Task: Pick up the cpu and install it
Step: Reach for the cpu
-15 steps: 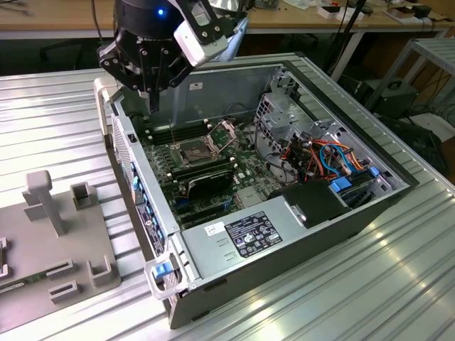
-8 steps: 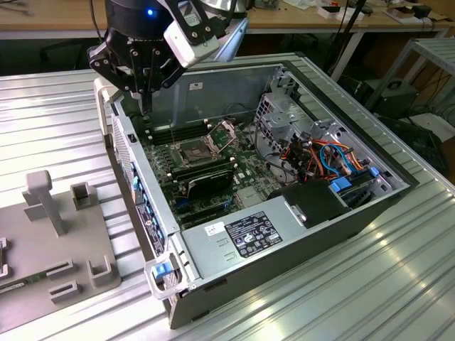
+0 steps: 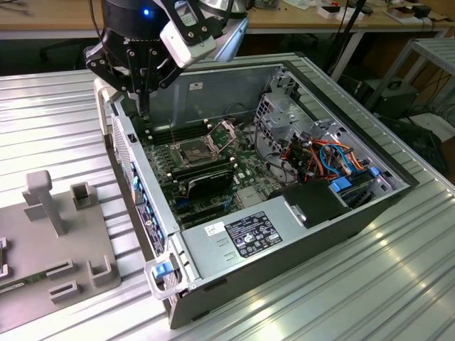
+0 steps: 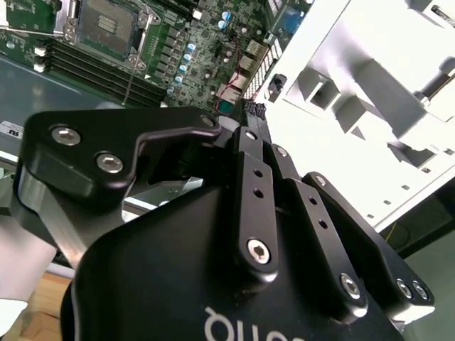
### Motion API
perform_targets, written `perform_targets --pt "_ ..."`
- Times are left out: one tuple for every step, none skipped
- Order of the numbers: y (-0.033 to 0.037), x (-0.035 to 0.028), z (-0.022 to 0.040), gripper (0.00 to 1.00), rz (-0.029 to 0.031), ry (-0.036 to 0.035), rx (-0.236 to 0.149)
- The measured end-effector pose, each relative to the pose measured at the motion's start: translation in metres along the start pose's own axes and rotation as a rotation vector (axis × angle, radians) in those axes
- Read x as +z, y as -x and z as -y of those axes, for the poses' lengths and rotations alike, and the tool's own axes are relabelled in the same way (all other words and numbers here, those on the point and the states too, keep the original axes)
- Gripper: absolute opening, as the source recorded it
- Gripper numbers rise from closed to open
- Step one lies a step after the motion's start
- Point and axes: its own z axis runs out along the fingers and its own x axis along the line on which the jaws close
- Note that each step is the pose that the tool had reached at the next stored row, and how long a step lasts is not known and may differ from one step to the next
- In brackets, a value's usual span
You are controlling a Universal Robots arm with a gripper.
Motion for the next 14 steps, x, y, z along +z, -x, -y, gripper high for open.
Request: perform_targets --pt "-0.0013 -0.0001 0.0001 0.11 -0.0001 -0.0001 0.000" --pt "-0.0035 -0.0001 0.0002 0.11 0.0000 0.0000 0.000" --pt "-0.0050 -0.0001 0.0003 0.11 0.0000 0.0001 0.000" --pt "-0.0063 -0.0002 0.0004 0.11 0.0000 0.0000 0.000" --pt "-0.0077 -0.0002 0.0005 0.11 0.0000 0.0000 0.000" --pt "-0.0088 -0.0002 0.0006 0.11 0.0000 0.0000 0.000" --pt "-0.0100 -0.0002 0.0007 0.11 0.0000 0.0000 0.000" --pt "-0.0108 -0.0003 0.0007 0.11 0.0000 0.0000 0.000" --pt "-0.0118 -0.0003 0.0008 0.11 0.0000 0.0001 0.000" --pt "-0.0129 -0.0003 0.0009 0.11 0.0000 0.0000 0.000" --pt "-0.0139 -0.0004 0.0009 0.11 0.0000 0.0000 0.000" --pt "-0.0152 -0.0004 0.0010 0.11 0.0000 0.0000 0.000" --pt "-0.0167 -0.0004 0.0011 0.11 0.0001 0.0001 0.000" --pt "-0.0179 -0.0004 0.0012 0.11 0.0001 0.0000 0.000"
